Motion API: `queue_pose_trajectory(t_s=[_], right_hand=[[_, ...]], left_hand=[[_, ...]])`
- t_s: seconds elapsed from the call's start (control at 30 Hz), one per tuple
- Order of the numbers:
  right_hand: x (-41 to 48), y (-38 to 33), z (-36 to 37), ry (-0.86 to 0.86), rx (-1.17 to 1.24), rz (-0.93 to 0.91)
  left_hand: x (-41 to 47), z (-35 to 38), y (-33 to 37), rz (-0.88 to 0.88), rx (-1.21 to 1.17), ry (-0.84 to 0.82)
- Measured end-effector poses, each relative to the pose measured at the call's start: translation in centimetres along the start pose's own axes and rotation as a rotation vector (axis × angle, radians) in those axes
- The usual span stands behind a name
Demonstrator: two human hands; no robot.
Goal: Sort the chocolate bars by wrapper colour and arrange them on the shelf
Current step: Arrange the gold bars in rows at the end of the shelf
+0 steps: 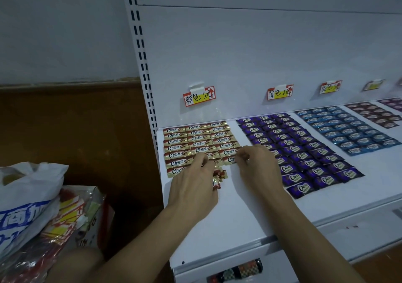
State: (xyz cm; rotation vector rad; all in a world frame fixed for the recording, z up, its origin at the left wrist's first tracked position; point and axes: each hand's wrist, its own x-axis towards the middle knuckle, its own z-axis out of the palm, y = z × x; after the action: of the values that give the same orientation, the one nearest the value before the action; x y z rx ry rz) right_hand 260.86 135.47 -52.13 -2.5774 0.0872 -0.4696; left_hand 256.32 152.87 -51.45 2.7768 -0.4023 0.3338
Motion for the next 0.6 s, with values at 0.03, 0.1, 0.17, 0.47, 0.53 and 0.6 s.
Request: queue_pose_trajectory(t_s=[0.03,0.1,0.17,0.47,0.53,0.6], right_hand=[[0.0,0.0,0.0,0.002,-0.004,0.0],[-0.1,0.0,0.0,0.006,-0.017,-0.002],[-0.1,0.0,0.2,0.012,-0.024,-0.003],[-1.2,-2.7,0.0,-0.184,0.835,-0.334],[-1.2,-3.1,-0.1,-0.293,0.954,-0.314],[-1.1,-3.2,0.0,-0.33,1.026,-0.293]], left_hand=[[0.0,0.0,0.0,0.003,0.0,0.004],[0.1,0.1,0.0,0.007,-0.012,0.011],[0.1,0.1,0.0,0.01,-0.035,0.017],[0.0,-1.3,-2.3,-0.036,-0.917,-0.101],[0.1,-1.5,-2.9,-0.098,-1.045,-0.075],[-0.1,-1.7,-3.2,-0.14,-1.129,-0.034]])
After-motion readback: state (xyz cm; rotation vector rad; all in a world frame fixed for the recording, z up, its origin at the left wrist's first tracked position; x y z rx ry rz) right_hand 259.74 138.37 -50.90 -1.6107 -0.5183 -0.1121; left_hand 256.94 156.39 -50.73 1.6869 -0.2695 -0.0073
